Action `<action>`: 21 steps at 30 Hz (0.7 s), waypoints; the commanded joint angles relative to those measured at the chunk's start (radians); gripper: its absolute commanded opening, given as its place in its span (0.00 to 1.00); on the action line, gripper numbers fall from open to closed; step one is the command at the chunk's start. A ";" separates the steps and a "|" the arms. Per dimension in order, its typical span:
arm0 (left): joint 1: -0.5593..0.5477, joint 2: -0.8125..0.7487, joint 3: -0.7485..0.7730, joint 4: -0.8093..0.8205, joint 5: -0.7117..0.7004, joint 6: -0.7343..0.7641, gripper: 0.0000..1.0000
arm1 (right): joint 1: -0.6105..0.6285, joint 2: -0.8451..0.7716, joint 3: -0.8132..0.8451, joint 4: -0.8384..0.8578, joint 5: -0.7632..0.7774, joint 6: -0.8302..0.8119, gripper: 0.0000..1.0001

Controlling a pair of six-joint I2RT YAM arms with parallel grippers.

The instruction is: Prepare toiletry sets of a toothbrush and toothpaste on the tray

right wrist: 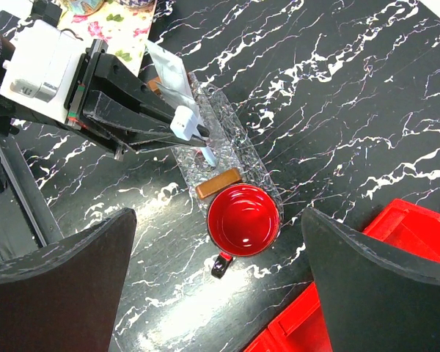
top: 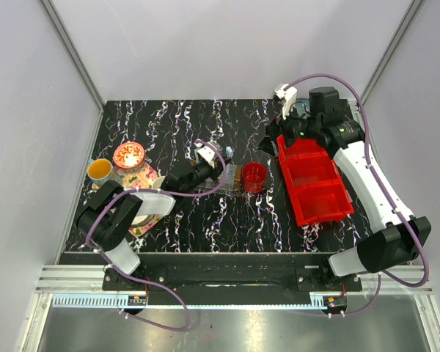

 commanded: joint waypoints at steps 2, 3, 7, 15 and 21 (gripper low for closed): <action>-0.005 0.003 -0.009 0.083 -0.002 0.000 0.00 | -0.009 -0.033 0.003 0.032 -0.007 -0.014 1.00; -0.006 0.005 -0.009 0.082 -0.002 0.000 0.00 | -0.007 -0.033 0.003 0.030 -0.007 -0.013 1.00; -0.005 0.012 -0.007 0.080 -0.001 0.000 0.00 | -0.007 -0.035 0.003 0.032 -0.007 -0.013 1.00; -0.005 0.017 0.007 0.051 -0.001 -0.032 0.00 | -0.007 -0.038 0.001 0.032 -0.006 -0.014 1.00; -0.005 0.022 0.010 0.041 -0.001 -0.032 0.00 | -0.007 -0.038 -0.002 0.032 -0.007 -0.014 1.00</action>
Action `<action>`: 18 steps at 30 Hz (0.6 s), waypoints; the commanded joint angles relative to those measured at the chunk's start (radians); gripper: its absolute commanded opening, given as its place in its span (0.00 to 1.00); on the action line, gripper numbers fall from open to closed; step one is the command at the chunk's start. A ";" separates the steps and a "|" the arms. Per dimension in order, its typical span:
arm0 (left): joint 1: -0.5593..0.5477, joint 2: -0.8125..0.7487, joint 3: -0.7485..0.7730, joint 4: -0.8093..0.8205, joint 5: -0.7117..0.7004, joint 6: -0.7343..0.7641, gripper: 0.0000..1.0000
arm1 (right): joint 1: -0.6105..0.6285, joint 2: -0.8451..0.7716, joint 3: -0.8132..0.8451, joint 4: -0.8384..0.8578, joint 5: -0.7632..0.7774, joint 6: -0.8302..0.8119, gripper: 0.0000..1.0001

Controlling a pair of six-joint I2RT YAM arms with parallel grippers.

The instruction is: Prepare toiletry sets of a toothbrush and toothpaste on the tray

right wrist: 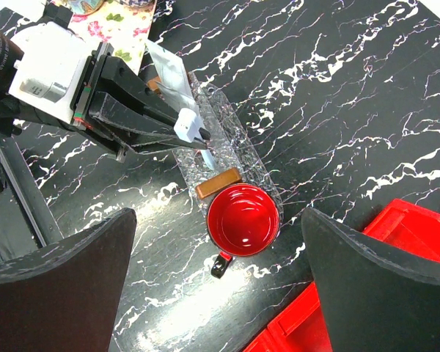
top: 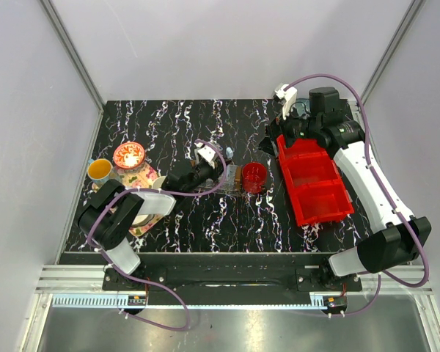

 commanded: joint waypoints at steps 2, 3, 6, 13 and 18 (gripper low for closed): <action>-0.005 0.007 0.011 0.041 -0.001 -0.009 0.00 | -0.007 -0.036 0.001 0.032 -0.007 -0.010 1.00; -0.005 0.010 0.013 0.041 0.001 -0.008 0.00 | -0.005 -0.036 0.001 0.030 -0.007 -0.010 1.00; -0.005 0.012 0.014 0.040 -0.001 -0.008 0.00 | -0.005 -0.036 0.001 0.030 -0.007 -0.012 1.00; -0.005 0.021 0.014 0.044 -0.005 -0.003 0.00 | -0.007 -0.035 -0.001 0.032 -0.008 -0.013 1.00; -0.005 0.024 0.016 0.044 -0.002 -0.003 0.00 | -0.007 -0.029 0.001 0.034 -0.008 -0.016 1.00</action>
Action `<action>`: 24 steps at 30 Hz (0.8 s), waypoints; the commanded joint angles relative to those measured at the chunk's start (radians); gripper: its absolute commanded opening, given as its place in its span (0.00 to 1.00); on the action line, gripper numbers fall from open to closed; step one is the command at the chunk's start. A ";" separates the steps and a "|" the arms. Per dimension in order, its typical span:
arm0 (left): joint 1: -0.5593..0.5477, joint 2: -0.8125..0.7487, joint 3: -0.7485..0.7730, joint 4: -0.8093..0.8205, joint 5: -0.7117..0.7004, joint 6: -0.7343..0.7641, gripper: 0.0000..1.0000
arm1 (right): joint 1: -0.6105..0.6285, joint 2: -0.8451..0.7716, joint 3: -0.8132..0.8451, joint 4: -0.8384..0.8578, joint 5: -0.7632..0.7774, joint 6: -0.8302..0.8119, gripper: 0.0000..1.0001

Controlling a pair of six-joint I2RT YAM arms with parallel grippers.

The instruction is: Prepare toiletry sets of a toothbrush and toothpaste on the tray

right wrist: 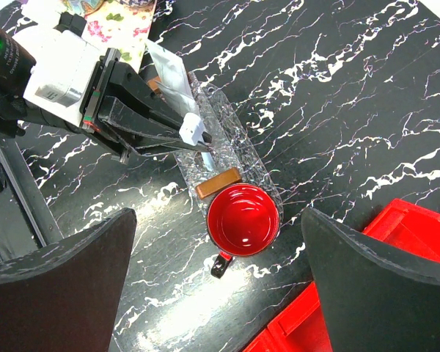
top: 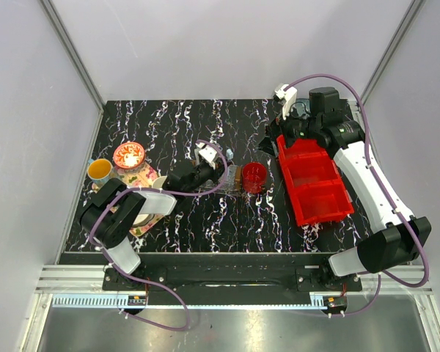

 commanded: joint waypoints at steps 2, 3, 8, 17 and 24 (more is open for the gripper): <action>-0.005 0.006 0.016 0.059 -0.004 0.001 0.00 | -0.005 -0.029 0.002 0.032 -0.008 -0.016 1.00; -0.005 0.006 0.016 0.059 -0.002 0.001 0.00 | -0.007 -0.027 0.002 0.032 -0.010 -0.014 1.00; -0.005 0.008 0.020 0.053 -0.001 -0.001 0.00 | -0.005 -0.027 0.000 0.032 -0.010 -0.017 1.00; -0.005 0.009 0.031 0.027 -0.001 -0.004 0.00 | -0.007 -0.032 -0.003 0.032 -0.010 -0.016 1.00; -0.005 0.013 0.050 -0.010 0.002 -0.007 0.02 | -0.005 -0.032 -0.003 0.032 -0.008 -0.017 1.00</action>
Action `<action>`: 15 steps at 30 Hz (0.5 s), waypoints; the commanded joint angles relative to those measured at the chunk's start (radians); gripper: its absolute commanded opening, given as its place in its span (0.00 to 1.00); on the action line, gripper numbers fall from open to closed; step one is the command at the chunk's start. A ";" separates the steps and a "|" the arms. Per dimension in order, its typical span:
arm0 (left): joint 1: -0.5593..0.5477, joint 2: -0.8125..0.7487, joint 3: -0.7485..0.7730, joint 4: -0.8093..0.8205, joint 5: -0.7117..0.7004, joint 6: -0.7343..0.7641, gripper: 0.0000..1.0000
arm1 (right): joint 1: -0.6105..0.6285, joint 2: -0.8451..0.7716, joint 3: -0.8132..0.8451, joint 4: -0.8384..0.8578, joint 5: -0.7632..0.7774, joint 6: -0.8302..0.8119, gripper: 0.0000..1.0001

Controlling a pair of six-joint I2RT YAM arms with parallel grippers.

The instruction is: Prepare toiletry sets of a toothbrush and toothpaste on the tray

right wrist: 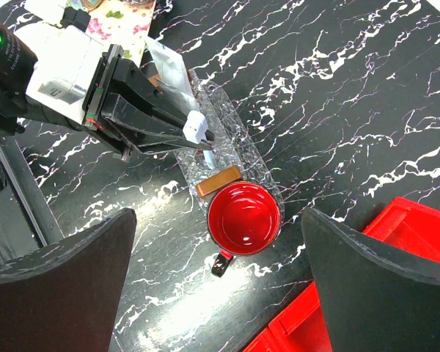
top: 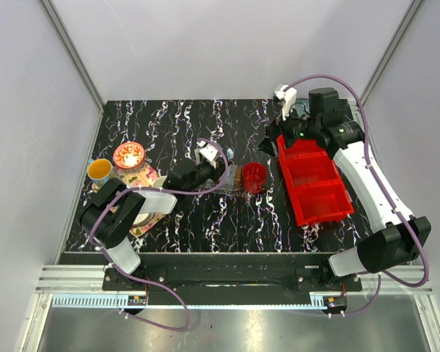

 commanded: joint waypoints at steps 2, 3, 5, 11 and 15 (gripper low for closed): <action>-0.005 0.014 0.036 0.021 0.002 -0.006 0.01 | -0.007 -0.030 0.004 0.032 -0.008 -0.015 1.00; -0.005 0.012 0.036 0.026 0.001 -0.006 0.00 | -0.007 -0.032 0.004 0.030 -0.008 -0.017 1.00; -0.005 0.014 0.031 0.038 0.004 -0.006 0.00 | -0.007 -0.033 0.004 0.032 -0.008 -0.017 1.00; -0.005 0.012 0.023 0.059 0.002 -0.005 0.00 | -0.007 -0.032 -0.001 0.032 -0.010 -0.017 1.00; -0.006 0.014 0.020 0.067 0.005 -0.010 0.00 | -0.005 -0.032 0.001 0.032 -0.010 -0.017 1.00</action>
